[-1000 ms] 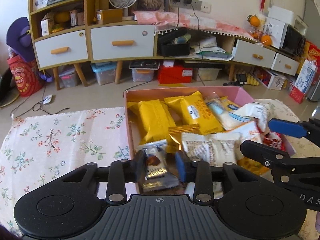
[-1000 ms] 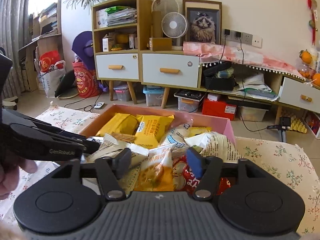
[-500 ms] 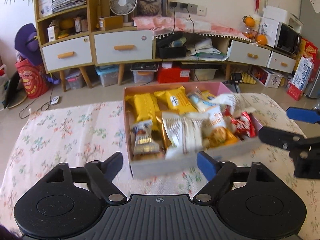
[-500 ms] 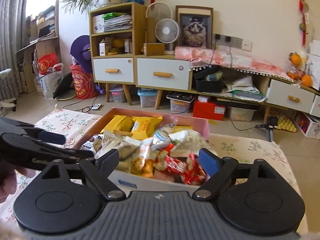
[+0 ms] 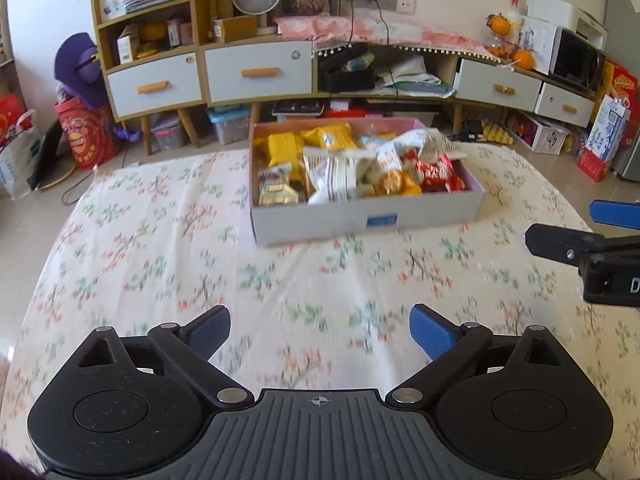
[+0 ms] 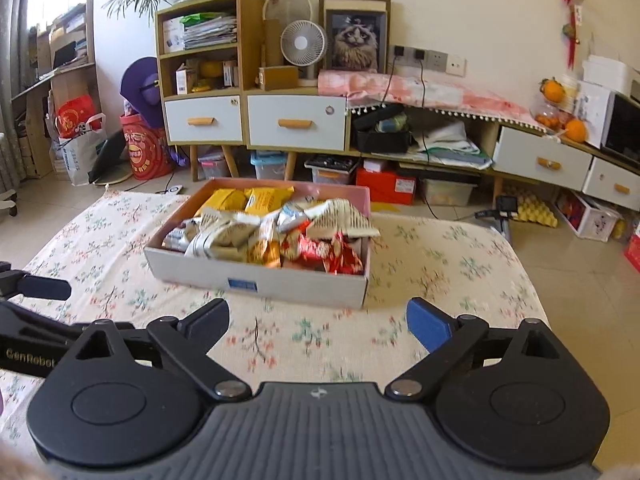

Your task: Organize snacks

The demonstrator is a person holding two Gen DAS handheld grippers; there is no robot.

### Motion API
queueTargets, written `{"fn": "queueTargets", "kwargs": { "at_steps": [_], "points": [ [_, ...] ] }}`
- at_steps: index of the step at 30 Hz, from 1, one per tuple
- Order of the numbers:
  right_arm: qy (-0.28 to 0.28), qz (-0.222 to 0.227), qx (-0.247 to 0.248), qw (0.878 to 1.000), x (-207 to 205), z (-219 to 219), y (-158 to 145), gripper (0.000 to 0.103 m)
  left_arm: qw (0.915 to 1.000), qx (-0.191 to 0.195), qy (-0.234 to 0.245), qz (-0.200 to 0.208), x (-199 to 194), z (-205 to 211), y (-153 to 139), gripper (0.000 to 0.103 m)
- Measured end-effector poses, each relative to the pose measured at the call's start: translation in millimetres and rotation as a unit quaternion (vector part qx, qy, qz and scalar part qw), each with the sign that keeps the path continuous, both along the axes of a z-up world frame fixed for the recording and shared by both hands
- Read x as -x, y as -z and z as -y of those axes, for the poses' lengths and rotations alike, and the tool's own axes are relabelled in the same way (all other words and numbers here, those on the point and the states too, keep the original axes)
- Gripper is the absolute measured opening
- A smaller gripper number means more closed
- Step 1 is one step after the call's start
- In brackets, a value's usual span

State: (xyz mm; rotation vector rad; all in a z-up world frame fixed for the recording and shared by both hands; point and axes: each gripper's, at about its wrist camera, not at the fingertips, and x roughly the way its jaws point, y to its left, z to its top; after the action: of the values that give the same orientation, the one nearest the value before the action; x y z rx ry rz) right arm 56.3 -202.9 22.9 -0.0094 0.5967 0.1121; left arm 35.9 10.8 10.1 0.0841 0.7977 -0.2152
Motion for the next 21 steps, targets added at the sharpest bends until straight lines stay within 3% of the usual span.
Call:
{"fn": "queueTargets", "kwargs": {
  "at_steps": [11, 21],
  "points": [
    [0.024, -0.083, -0.062, 0.994, 26, 15, 13, 0.098, 0.999, 0.002, -0.03, -0.033, 26, -6, 4, 0.099],
    [0.022, -0.078, -0.03, 0.996, 30, 7, 10, 0.102, 0.9986, -0.035, -0.034, -0.019, 32, 9, 1, 0.102]
  ]
}}
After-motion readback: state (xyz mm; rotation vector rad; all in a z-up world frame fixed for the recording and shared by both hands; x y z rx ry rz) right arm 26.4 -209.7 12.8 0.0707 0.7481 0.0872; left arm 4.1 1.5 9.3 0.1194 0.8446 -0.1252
